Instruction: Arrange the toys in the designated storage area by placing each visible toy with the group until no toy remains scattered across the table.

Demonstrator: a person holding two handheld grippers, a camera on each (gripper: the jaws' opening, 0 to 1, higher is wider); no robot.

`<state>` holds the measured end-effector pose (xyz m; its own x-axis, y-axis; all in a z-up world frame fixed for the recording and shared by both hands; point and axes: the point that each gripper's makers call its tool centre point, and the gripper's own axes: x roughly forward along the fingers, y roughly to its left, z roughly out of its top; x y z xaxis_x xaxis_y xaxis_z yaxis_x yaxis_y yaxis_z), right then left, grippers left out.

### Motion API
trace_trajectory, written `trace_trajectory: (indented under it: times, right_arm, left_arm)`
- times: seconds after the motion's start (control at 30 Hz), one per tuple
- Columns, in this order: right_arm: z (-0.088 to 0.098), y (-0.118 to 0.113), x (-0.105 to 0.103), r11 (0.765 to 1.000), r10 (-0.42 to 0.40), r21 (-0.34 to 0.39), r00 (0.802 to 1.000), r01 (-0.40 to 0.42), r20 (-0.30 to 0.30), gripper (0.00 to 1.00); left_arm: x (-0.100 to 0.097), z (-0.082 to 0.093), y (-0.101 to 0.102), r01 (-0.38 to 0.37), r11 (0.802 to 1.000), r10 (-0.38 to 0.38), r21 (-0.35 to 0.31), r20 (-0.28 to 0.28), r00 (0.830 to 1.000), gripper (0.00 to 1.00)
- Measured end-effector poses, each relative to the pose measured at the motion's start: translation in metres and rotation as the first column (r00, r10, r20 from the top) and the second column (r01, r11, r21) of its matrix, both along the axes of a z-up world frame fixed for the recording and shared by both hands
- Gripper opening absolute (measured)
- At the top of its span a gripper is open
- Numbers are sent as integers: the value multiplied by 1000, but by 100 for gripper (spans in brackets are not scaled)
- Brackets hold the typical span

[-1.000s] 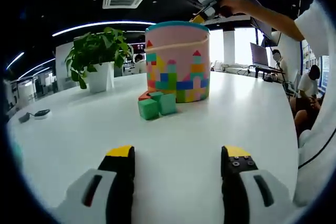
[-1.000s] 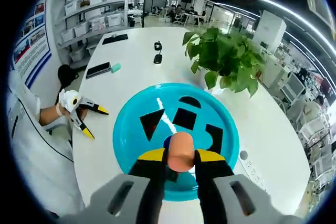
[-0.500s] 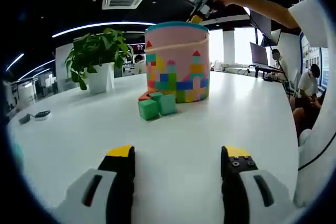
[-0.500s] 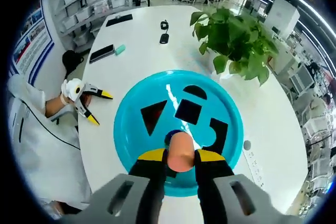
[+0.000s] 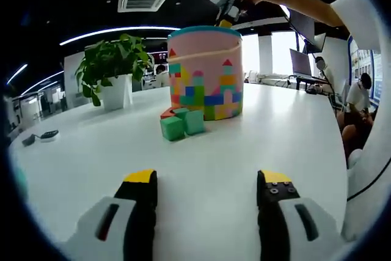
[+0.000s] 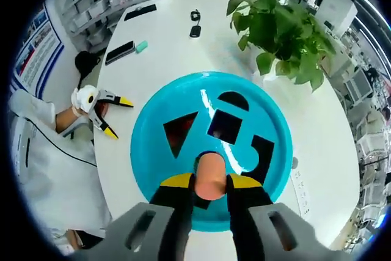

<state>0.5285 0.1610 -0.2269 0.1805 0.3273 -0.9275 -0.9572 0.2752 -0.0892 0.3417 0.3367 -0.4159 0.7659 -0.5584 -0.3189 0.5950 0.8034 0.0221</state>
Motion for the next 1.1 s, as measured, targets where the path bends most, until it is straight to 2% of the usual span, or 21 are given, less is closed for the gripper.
trace_trajectory:
  times: [0.23, 0.4, 0.63, 0.77, 0.87, 1.1]
  right_arm:
    - [-2, 0, -4, 1000, -17, -18, 999, 16, -43, 21]
    - [-1, -1, -2, 997, -27, -72, 997, 21, -77, 21]
    - [-6, 3, -2, 992, -1, -126, 994, -13, -110, 21]
    - [-9, 3, -3, 992, 20, -118, 993, -34, -116, 21]
    - [-7, 3, -2, 993, 53, -104, 994, -63, -97, 21]
    - [-6, 2, -1, 996, 56, -70, 995, -61, -79, 21]
  left_arm:
    - [0, 1, 0, -1, 1000, 1, 3, 4, 1000, 68]
    - [0, 1, 0, 0, 1000, 0, 3, 4, 1000, 68]
    - [0, 1, 0, -2, 1000, 2, 3, 5, 1000, 68]
    - [0, 1, 0, -2, 1000, 2, 3, 5, 1000, 68]
    - [0, 0, 0, -1, 1000, 1, 1, 2, 1000, 68]
    - [1, 1, 1, -8, 1000, 8, 3, 3, 1000, 69]
